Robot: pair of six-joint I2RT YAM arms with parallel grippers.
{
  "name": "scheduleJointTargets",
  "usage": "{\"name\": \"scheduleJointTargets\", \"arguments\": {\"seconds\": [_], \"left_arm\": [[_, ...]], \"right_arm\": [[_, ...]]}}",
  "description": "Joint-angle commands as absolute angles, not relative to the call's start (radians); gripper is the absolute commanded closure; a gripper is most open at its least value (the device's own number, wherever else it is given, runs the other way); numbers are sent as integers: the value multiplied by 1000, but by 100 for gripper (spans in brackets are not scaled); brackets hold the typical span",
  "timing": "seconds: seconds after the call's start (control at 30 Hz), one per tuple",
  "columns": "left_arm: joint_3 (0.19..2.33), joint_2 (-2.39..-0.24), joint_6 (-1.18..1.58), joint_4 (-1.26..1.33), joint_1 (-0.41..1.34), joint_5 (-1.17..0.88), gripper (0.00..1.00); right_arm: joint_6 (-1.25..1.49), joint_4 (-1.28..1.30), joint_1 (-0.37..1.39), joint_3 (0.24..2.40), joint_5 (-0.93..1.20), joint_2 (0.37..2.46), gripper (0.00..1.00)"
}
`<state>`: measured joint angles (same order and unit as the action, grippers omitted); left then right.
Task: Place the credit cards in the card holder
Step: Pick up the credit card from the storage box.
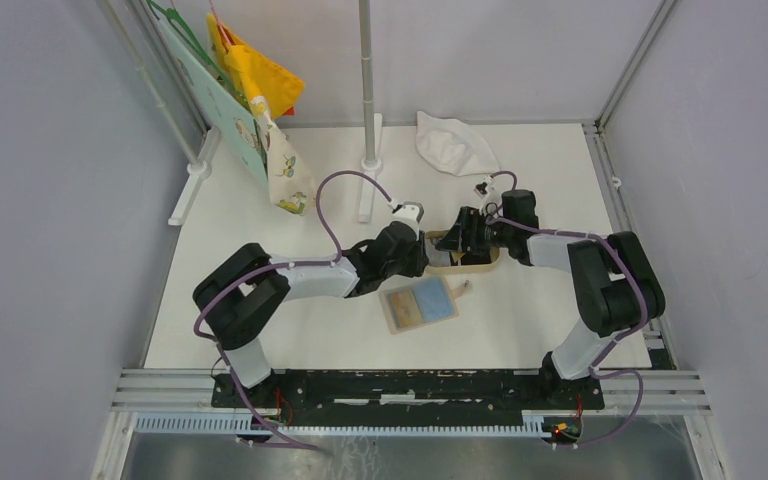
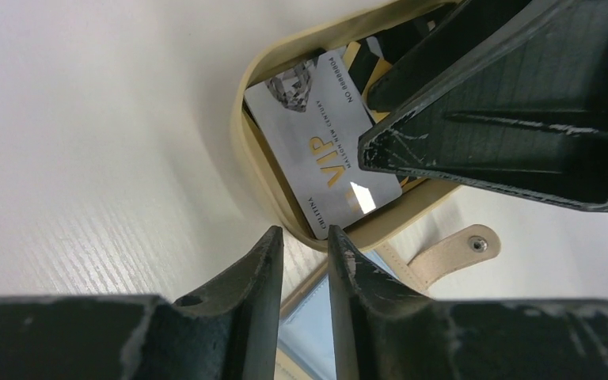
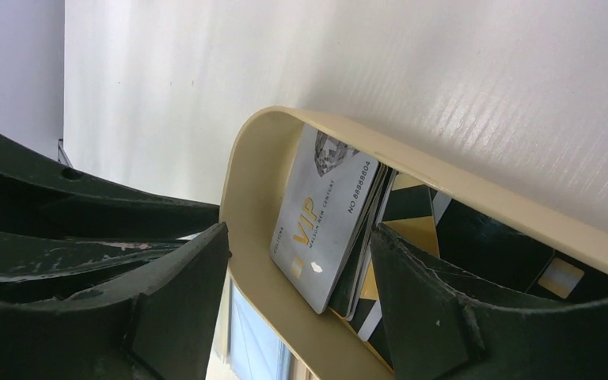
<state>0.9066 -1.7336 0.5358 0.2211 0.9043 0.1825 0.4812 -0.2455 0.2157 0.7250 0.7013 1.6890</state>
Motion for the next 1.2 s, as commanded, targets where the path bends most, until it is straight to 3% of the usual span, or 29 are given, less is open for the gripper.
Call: {"name": "scheduleJointTargets", "arguments": {"seconds": [0.0, 0.3, 0.8, 1.17], "left_arm": [[946, -1747, 504, 239, 900, 181, 68], [923, -1725, 525, 270, 902, 126, 77], [900, -1691, 551, 308, 902, 61, 79], [904, -1692, 555, 314, 901, 45, 79]], "right_arm": [[475, -243, 218, 756, 701, 1713, 28], [572, -349, 222, 722, 816, 1711, 31], [654, -450, 227, 693, 894, 1699, 50], [605, -383, 249, 715, 885, 1756, 50]]}}
